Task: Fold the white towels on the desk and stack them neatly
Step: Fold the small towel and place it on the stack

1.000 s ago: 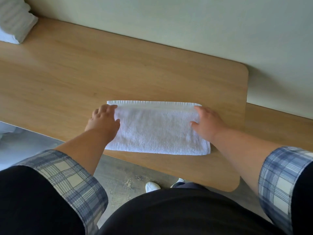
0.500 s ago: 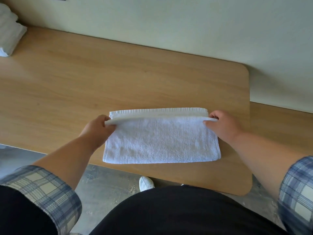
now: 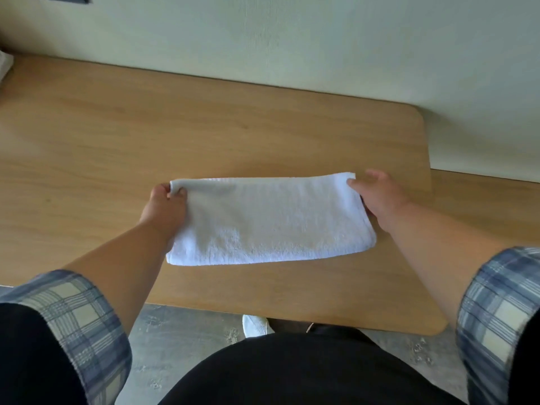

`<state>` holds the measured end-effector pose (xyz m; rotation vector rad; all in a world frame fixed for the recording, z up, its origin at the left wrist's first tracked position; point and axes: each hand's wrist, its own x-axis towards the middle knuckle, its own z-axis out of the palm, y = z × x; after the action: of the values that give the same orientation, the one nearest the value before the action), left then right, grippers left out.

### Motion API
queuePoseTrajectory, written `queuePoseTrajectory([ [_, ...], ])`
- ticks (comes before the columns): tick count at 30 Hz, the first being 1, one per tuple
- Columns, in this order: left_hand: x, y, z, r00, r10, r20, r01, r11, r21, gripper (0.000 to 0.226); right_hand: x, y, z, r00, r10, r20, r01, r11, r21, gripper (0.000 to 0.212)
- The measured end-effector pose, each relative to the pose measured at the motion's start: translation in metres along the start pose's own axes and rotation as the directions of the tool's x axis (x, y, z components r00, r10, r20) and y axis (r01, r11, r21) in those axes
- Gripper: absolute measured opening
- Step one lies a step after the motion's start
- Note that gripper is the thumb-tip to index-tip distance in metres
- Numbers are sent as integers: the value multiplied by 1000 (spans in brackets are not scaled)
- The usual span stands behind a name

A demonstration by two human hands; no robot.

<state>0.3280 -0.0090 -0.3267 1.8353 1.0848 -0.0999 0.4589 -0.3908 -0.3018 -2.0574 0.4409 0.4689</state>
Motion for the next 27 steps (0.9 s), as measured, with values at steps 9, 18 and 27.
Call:
queuePoseTrajectory([
  [9,1,-12,-1,977,-66,202,104,977,-185,20,2,25,8,997,36,-64,-50,972,-228,12],
  [18,7,-7,-4,985,78,155,-77,997,-14,19,-2,26,17,998,-42,-50,15,894,-448,28],
  [27,7,3,-12,862,-172,478,325,909,-259,37,-14,21,23,993,6,-115,-57,894,-445,27],
])
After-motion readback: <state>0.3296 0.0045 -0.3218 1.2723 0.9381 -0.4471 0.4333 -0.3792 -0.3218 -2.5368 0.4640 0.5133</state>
